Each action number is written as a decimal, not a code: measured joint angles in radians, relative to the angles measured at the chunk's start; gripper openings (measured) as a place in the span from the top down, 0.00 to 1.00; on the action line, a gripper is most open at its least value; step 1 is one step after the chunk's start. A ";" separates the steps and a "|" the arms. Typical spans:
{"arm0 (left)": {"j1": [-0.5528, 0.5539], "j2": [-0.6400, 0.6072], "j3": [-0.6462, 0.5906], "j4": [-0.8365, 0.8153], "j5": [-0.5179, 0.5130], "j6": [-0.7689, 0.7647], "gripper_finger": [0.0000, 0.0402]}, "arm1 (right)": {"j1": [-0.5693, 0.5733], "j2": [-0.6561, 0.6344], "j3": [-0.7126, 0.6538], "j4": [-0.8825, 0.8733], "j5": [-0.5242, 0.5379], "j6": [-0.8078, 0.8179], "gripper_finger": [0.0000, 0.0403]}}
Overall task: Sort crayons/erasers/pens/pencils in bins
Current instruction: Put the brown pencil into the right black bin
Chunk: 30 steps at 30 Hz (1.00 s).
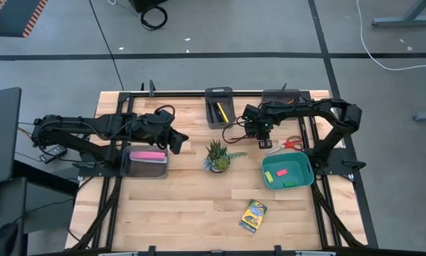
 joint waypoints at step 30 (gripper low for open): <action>-0.001 0.000 0.000 0.001 0.001 -0.001 0.92 | -0.070 0.107 -0.052 0.127 -0.145 -0.033 0.80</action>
